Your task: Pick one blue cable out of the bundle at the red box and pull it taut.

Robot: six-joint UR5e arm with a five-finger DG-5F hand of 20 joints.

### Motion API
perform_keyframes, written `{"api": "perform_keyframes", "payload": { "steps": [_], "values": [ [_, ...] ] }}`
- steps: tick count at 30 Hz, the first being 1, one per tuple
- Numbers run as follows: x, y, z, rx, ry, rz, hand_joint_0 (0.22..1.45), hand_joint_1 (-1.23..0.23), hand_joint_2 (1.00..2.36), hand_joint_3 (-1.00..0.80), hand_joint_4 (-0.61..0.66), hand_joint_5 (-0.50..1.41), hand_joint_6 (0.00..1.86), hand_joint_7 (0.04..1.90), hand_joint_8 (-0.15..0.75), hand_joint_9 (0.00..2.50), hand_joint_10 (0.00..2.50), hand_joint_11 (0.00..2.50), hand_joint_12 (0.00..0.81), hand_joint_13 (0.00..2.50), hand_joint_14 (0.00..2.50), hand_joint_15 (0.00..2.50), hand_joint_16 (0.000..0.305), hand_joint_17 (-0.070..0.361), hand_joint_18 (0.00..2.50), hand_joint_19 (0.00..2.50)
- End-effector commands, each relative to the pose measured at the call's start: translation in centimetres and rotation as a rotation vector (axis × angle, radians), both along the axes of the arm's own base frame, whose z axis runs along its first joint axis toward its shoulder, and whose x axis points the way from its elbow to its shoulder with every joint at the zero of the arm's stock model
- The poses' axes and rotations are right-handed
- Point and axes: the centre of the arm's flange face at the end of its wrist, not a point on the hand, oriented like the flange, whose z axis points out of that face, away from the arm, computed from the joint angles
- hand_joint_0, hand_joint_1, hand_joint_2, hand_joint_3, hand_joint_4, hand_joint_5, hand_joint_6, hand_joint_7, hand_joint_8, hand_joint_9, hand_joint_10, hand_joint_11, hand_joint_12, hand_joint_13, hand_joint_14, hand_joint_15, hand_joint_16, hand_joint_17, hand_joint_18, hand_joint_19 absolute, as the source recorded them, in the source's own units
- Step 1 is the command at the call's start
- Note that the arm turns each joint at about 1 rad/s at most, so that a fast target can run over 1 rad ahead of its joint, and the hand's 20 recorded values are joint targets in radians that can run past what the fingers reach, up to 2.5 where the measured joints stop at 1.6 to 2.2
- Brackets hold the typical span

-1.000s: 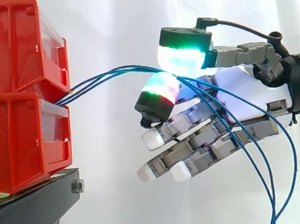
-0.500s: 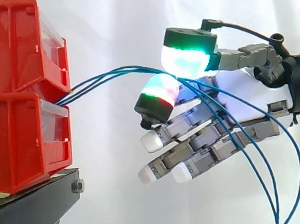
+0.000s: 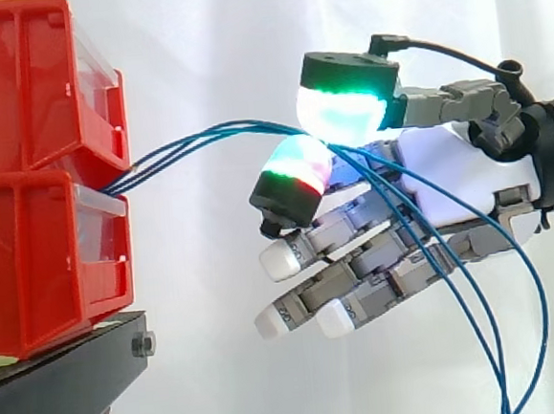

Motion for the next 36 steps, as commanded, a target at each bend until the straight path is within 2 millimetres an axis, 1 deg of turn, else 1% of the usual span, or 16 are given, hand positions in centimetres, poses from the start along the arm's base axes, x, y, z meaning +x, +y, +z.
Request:
{"api": "perform_keyframes", "payload": {
  "steps": [1,3,7,8,12,15,18,20,21,23,27,30,32,33,34,36],
  "values": [
    [0.01,0.01,0.01,0.001,-0.001,0.0,0.6,-0.82,1.01,-0.23,-0.1,-0.13,0.83,1.06,0.223,0.69,0.0,0.12,0.371,0.22,0.0,0.0,0.058,0.131,0.4,0.17],
    [0.0,0.01,0.0,0.001,0.001,0.0,0.58,-0.74,1.01,-0.27,-0.08,-0.1,0.77,1.14,0.214,0.68,0.0,0.12,0.358,0.2,0.0,0.0,0.056,0.125,0.36,0.18],
    [-0.02,0.01,-0.01,0.002,0.002,0.0,0.58,-0.73,1.01,-0.23,-0.07,-0.08,0.74,1.18,0.222,0.68,0.0,0.11,0.369,0.2,0.0,0.0,0.058,0.13,0.37,0.16],
    [-0.02,0.01,-0.01,0.002,0.002,0.0,0.58,-0.74,1.01,-0.2,-0.09,-0.08,0.75,1.18,0.232,0.69,0.0,0.12,0.379,0.21,0.0,0.0,0.06,0.134,0.38,0.15],
    [0.06,0.01,0.2,-0.002,-0.002,0.0,0.61,-0.81,1.01,-0.07,-0.1,-0.13,0.83,1.11,0.245,0.67,0.0,0.2,0.372,0.21,0.0,0.0,0.058,0.131,0.38,0.14],
    [0.12,0.01,0.35,-0.002,-0.005,0.0,0.65,-0.87,1.02,-0.06,-0.16,-0.14,0.85,1.11,0.23,0.64,0.0,0.22,0.354,0.2,0.0,0.0,0.055,0.123,0.37,0.15],
    [0.12,0.01,0.35,-0.002,-0.005,0.0,0.68,-0.89,1.02,-0.13,-0.21,-0.15,0.85,1.07,0.209,0.63,0.0,0.21,0.343,0.2,0.0,0.0,0.053,0.119,0.37,0.15],
    [0.12,0.01,0.35,-0.002,-0.005,0.0,0.69,-0.91,1.02,-0.21,-0.2,-0.14,0.83,1.06,0.2,0.63,0.0,0.17,0.341,0.19,0.0,0.0,0.053,0.118,0.36,0.15],
    [0.12,0.01,0.35,-0.002,-0.005,0.0,0.67,-0.9,1.02,-0.24,-0.16,-0.14,0.82,1.09,0.191,0.62,0.0,0.13,0.339,0.18,0.0,0.0,0.052,0.118,0.34,0.14],
    [0.12,0.01,0.35,-0.002,-0.005,0.0,0.66,-0.9,1.01,-0.26,-0.14,-0.13,0.8,1.12,0.184,0.61,0.0,0.11,0.339,0.17,0.0,0.0,0.052,0.117,0.33,0.15],
    [0.12,0.01,0.35,-0.002,-0.005,0.0,0.7,-0.91,1.02,-0.23,-0.25,-0.13,0.81,1.17,0.187,0.59,0.0,0.12,0.337,0.16,0.0,0.0,0.052,0.117,0.32,0.13],
    [0.12,0.01,0.35,-0.002,-0.005,0.0,0.72,-0.92,1.02,-0.2,-0.28,-0.14,0.83,1.16,0.191,0.58,0.0,0.13,0.337,0.17,0.0,0.0,0.052,0.117,0.32,0.13],
    [0.12,0.01,0.35,-0.002,-0.005,0.0,0.71,-0.92,1.02,-0.2,-0.25,-0.15,0.83,1.13,0.189,0.59,0.0,0.11,0.337,0.17,0.0,0.0,0.052,0.118,0.33,0.13],
    [0.12,0.01,0.35,-0.002,-0.005,0.0,0.66,-0.91,1.01,-0.22,-0.16,-0.14,0.81,1.17,0.183,0.59,0.0,0.11,0.338,0.17,0.0,0.0,0.052,0.117,0.32,0.15],
    [0.1,0.01,0.34,-0.002,-0.004,0.0,0.65,-0.9,1.01,-0.22,-0.13,-0.13,0.8,1.19,0.184,0.6,0.0,0.11,0.339,0.17,0.0,0.0,0.052,0.118,0.32,0.15],
    [0.1,0.01,0.34,-0.002,-0.004,0.0,0.59,-0.8,1.01,-0.27,-0.06,-0.1,0.77,1.22,0.191,0.63,0.0,0.07,0.352,0.17,0.0,0.0,0.055,0.123,0.32,0.15]
  ]
}}
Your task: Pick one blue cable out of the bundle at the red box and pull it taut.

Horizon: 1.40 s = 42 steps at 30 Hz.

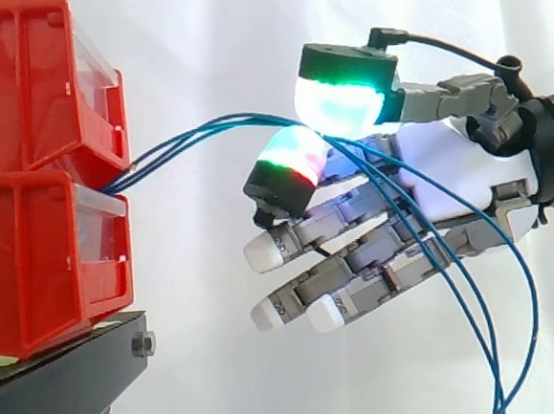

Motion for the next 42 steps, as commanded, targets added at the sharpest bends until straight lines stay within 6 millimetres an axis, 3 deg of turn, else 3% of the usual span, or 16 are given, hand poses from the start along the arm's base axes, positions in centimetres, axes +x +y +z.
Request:
{"api": "perform_keyframes", "payload": {
  "steps": [1,7,11,15,19,25,27,38,42],
  "values": [
    [-0.02,0.0,-0.01,0.0,0.002,0.0,0.58,-0.77,1.01,-0.28,-0.06,-0.09,0.75,1.23,0.19,0.63,0.0,0.07,0.352,0.17,0.0,0.0,0.055,0.123,0.32,0.16],
    [-0.04,0.0,-0.02,0.0,0.004,0.0,0.58,-0.75,1.01,-0.22,-0.09,-0.06,0.72,1.22,0.209,0.65,0.0,0.06,0.369,0.17,0.0,0.0,0.058,0.13,0.33,0.13],
    [-0.04,0.0,-0.02,0.0,0.004,0.0,0.57,-0.77,1.01,-0.07,-0.1,-0.07,0.75,1.22,0.244,0.66,0.0,0.08,0.399,0.19,0.0,0.0,0.064,0.143,0.36,0.11],
    [-0.01,0.0,0.05,0.0,0.002,0.0,0.6,-0.82,1.01,0.02,-0.05,-0.12,0.85,1.09,0.26,0.63,0.0,0.14,0.403,0.19,0.0,0.0,0.064,0.144,0.36,0.11],
    [-0.04,0.0,-0.02,0.0,0.004,0.0,0.63,-0.86,1.01,-0.03,-0.07,-0.14,0.86,1.08,0.236,0.57,0.0,0.16,0.375,0.15,0.0,0.0,0.059,0.134,0.29,0.12],
    [-0.04,0.0,-0.02,0.0,0.004,0.0,0.69,-0.9,1.01,-0.26,-0.07,-0.16,0.85,0.97,0.198,0.5,0.0,0.15,0.344,0.09,0.0,0.0,0.053,0.119,0.21,0.12],
    [-0.01,0.0,0.05,0.0,0.002,0.0,0.67,-0.88,1.01,-0.37,-0.02,-0.14,0.84,1.07,0.195,0.53,0.0,0.14,0.344,0.09,0.0,0.0,0.053,0.119,0.21,0.13],
    [-0.03,0.0,0.04,0.0,0.004,0.0,0.6,-0.77,1.01,-0.38,0.04,-0.09,0.78,1.21,0.194,0.62,0.0,0.11,0.342,0.12,0.0,0.0,0.052,0.117,0.22,0.13],
    [-0.04,0.0,-0.02,0.0,0.004,0.0,0.6,-0.77,1.01,-0.31,0.02,-0.09,0.8,1.23,0.206,0.63,0.0,0.13,0.344,0.15,0.0,0.0,0.052,0.117,0.24,0.13]
  ]
}}
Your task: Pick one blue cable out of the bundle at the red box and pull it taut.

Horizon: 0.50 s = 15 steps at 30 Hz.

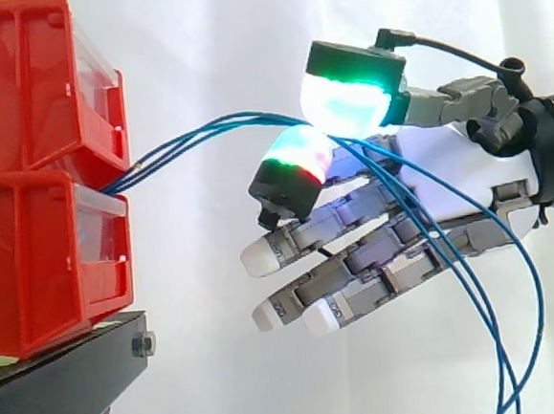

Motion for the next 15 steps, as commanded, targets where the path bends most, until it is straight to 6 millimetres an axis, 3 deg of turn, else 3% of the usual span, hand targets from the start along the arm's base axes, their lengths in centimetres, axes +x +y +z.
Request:
{"api": "perform_keyframes", "payload": {
  "steps": [1,4,9,15],
  "values": [
    [0.02,0.0,0.05,0.0,-0.001,0.0,0.6,-0.77,1.01,-0.3,0.02,-0.09,0.8,1.23,0.207,0.63,0.0,0.14,0.345,0.15,0.0,0.0,0.052,0.117,0.24,0.13],
    [-0.02,0.0,-0.03,0.0,0.002,0.0,0.6,-0.78,1.02,-0.23,0.04,-0.11,0.83,1.17,0.222,0.61,0.0,0.15,0.347,0.14,0.0,0.0,0.053,0.118,0.25,0.13],
    [-0.04,0.0,-0.05,0.0,0.003,0.0,0.54,-0.69,1.0,-0.47,0.12,-0.11,0.8,0.98,0.231,0.57,0.0,0.13,0.361,0.11,0.0,0.0,0.056,0.126,0.21,0.15],
    [-0.01,0.0,0.03,0.0,0.002,0.0,0.52,-0.61,1.0,-0.48,0.12,-0.07,0.7,1.13,0.236,0.59,0.0,0.12,0.364,0.11,0.0,0.0,0.057,0.127,0.21,0.14]
  ]
}}
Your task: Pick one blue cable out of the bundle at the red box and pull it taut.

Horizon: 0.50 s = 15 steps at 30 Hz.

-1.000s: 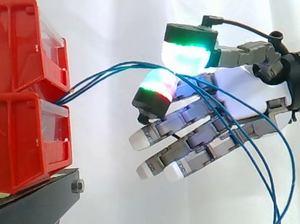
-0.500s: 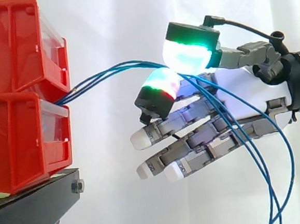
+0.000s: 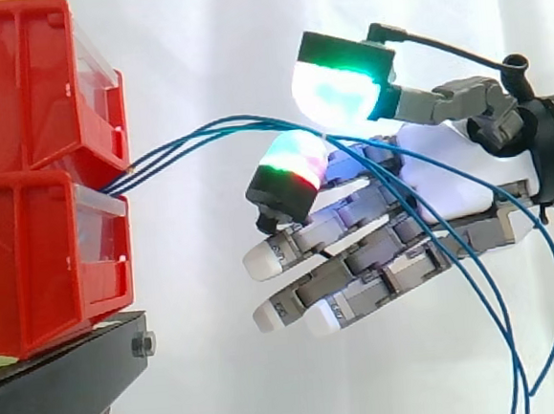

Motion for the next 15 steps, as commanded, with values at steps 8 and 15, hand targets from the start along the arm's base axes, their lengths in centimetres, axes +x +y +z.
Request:
{"api": "perform_keyframes", "payload": {
  "steps": [8,15],
  "values": [
    [0.01,0.0,0.02,0.0,-0.001,0.0,0.58,-0.7,1.02,-0.2,0.05,-0.08,0.72,1.21,0.233,0.6,0.0,0.16,0.351,0.12,0.0,0.0,0.054,0.121,0.21,0.14],
    [0.01,0.0,0.02,0.002,-0.001,0.0,0.59,-0.78,1.02,-0.08,0.08,-0.11,0.81,1.08,0.256,0.59,0.0,0.18,0.371,0.14,0.0,0.0,0.058,0.13,0.26,0.12]
  ]
}}
